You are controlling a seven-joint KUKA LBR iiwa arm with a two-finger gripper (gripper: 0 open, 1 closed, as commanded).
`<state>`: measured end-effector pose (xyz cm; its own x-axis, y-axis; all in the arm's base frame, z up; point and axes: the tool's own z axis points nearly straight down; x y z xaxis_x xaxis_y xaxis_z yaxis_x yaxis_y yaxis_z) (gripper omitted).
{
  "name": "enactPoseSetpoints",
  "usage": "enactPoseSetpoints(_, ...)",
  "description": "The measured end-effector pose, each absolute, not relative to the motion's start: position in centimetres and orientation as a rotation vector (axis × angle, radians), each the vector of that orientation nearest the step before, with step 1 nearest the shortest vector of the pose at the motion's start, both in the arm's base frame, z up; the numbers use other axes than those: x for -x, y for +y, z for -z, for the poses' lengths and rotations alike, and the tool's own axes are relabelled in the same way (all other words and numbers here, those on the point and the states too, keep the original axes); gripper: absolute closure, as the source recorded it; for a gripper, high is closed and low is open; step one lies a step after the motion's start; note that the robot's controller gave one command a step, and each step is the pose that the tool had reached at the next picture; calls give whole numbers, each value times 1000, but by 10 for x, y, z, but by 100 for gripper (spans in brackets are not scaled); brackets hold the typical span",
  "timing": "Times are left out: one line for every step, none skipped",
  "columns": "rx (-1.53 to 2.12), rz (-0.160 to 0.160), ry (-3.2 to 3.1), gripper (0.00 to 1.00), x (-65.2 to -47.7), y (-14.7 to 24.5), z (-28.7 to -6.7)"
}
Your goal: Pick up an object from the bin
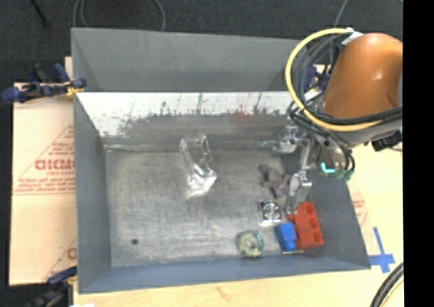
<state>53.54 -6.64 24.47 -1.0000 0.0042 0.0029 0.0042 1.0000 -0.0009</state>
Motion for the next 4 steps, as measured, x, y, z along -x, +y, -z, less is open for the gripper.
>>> enactPoseSetpoints(24,-1,-3154,0,-580,-141,-73)
enactPoseSetpoints(227,-2,-3143,0,-608,-161,-102)
enactPoseSetpoints(612,1,-3090,0,-614,-157,-105)
enactPoseSetpoints(831,21,-3044,0,-610,-146,-76)
